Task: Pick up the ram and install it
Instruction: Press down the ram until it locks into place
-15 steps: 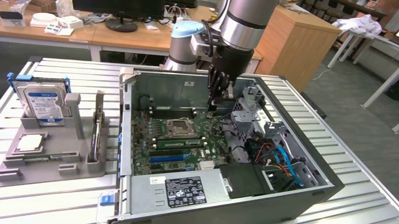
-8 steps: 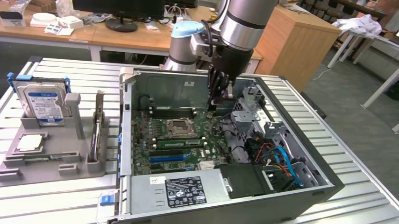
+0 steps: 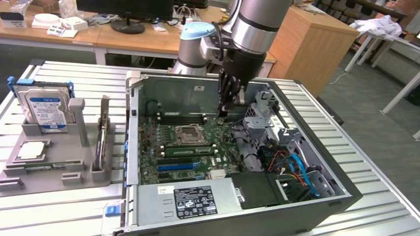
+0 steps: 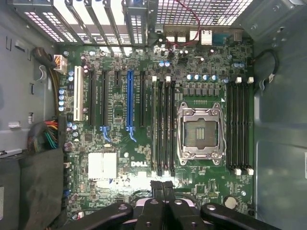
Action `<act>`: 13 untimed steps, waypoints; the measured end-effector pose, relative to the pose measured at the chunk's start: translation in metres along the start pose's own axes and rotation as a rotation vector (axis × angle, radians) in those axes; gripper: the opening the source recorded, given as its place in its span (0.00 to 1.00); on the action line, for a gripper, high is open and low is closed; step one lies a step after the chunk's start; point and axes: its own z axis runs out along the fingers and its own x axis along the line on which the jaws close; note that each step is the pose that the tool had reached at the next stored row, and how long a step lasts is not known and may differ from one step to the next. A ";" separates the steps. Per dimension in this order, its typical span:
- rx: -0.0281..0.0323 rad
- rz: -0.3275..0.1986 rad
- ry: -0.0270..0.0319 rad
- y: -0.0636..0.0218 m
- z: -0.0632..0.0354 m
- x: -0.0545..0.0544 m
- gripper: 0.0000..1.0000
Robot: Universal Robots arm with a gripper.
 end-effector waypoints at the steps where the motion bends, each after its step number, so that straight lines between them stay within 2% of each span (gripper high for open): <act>1: 0.0000 0.000 -0.0001 0.0000 0.0008 0.000 0.11; 13: 0.0000 0.000 0.0001 -0.0002 0.0058 0.000 0.11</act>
